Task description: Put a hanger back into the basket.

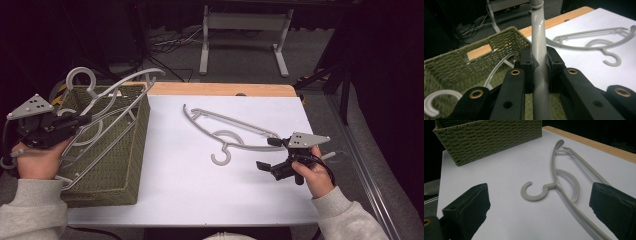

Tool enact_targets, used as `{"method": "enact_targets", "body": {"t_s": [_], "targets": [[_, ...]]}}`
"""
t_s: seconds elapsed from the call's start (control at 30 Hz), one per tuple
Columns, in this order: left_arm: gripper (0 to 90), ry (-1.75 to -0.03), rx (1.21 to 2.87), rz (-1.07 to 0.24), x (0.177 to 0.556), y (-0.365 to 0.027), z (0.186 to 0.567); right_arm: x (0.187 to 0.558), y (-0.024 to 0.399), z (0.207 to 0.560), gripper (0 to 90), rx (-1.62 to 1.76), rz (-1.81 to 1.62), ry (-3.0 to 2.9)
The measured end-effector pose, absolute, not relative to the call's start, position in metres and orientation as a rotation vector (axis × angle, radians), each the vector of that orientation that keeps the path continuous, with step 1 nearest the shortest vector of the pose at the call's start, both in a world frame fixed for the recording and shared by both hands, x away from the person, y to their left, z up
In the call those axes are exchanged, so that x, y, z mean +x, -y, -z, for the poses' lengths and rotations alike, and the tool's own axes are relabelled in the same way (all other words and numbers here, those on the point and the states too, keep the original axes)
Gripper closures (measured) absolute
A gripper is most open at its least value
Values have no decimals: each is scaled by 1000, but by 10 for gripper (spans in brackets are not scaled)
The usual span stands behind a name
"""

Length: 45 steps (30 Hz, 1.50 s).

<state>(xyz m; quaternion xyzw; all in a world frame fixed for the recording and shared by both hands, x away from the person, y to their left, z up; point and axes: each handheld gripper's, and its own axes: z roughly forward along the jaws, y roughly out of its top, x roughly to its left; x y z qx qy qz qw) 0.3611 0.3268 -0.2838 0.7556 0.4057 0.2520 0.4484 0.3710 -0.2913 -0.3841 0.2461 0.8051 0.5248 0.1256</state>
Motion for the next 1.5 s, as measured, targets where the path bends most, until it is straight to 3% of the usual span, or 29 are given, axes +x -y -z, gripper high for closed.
{"method": "enact_targets", "body": {"t_s": [0.93, 1.5], "targets": [[793, -1186, 1879, -613, 376, -362, 324, 369, 290, 390, 36, 715, -1530, -2360], [793, -1189, 1898, -586, 366, -372, 333, 368, 286, 394, 35, 703, -1522, -2382]]}}
